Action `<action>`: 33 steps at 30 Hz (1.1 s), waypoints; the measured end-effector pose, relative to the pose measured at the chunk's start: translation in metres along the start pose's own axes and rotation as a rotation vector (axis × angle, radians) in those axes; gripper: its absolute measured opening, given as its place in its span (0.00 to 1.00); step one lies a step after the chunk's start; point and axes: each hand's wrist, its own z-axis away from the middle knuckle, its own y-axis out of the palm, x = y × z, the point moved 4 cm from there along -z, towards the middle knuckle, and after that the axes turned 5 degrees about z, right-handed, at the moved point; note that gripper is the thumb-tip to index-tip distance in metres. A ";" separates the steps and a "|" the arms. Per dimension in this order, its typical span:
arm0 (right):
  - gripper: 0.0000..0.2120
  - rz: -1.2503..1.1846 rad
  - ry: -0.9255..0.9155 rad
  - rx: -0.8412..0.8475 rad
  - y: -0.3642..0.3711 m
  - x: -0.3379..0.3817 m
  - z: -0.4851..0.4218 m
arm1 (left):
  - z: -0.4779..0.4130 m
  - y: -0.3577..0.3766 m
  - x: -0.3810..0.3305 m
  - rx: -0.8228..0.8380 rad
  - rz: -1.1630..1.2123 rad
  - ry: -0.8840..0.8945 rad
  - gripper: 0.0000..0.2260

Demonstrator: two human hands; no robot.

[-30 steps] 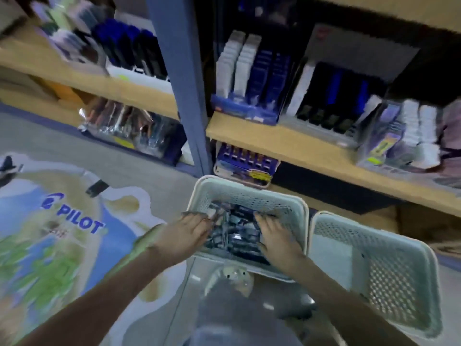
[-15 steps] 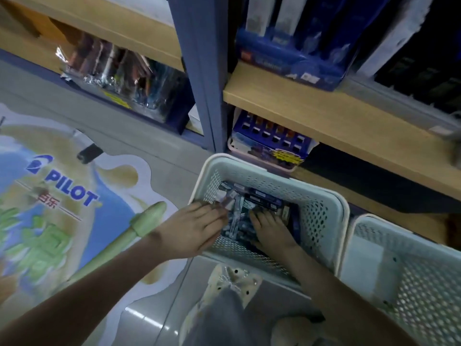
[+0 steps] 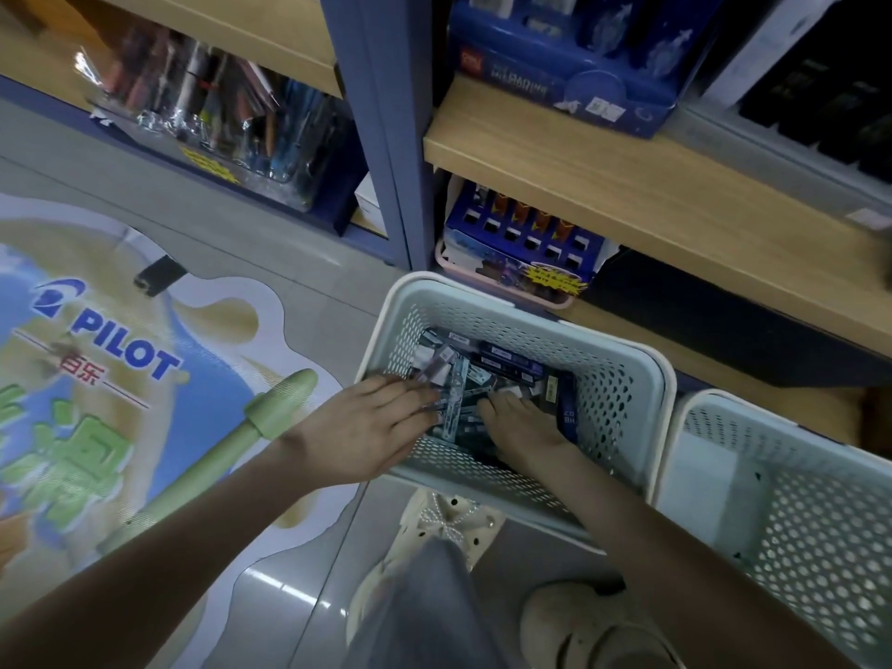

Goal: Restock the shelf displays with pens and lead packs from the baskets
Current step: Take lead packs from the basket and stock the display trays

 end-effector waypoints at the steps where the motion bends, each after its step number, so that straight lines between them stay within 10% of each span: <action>1: 0.25 0.015 -0.006 0.014 0.002 0.000 0.000 | 0.000 0.000 0.000 0.001 -0.003 0.000 0.12; 14: 0.29 0.150 0.051 -0.367 -0.008 -0.004 0.016 | -0.014 -0.003 -0.008 -0.041 -0.035 -0.097 0.09; 24: 0.27 -0.783 0.081 -0.543 -0.089 0.006 0.056 | -0.042 0.030 -0.009 0.124 0.790 -0.716 0.46; 33: 0.22 -1.084 -0.089 -0.561 -0.114 0.014 0.053 | -0.050 0.001 -0.005 0.017 0.796 -0.928 0.24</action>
